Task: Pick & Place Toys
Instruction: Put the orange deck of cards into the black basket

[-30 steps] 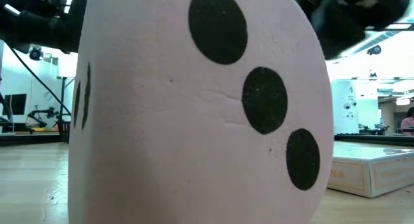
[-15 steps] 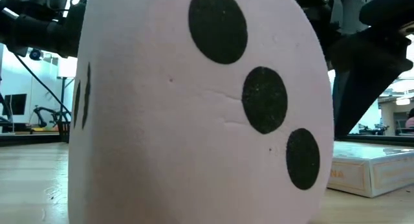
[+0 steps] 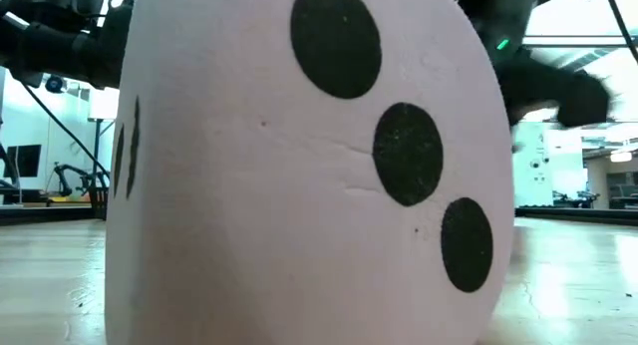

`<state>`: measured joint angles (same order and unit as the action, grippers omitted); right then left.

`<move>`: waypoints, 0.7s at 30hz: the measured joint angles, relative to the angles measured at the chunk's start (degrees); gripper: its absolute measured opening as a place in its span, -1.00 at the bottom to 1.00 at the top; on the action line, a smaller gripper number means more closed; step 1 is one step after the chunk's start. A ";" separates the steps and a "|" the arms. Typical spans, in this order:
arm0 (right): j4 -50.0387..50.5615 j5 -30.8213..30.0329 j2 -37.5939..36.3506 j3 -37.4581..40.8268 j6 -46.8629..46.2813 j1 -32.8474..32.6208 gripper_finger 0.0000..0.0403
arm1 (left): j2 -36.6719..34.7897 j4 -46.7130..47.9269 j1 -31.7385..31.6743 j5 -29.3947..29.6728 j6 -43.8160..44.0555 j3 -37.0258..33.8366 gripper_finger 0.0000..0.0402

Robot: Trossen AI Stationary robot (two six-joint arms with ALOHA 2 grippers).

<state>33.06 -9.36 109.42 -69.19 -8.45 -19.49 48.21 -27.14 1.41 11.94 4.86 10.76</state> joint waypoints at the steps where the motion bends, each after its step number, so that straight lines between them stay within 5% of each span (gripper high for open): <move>1: 0.57 -2.72 -0.27 0.10 0.60 0.63 -0.82 | 0.00 0.00 0.00 0.00 0.00 0.00 0.72; 13: 1.59 -10.23 -1.92 0.23 4.00 4.49 -0.91 | 0.00 0.41 0.00 0.00 -0.02 0.00 0.72; 21: 1.11 -5.63 -3.60 0.14 2.69 2.18 -0.91 | 0.00 0.42 0.01 0.00 -0.02 0.02 0.72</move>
<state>34.17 -14.99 105.82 -69.05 -5.76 -17.32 48.21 -26.72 1.42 11.94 4.84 10.79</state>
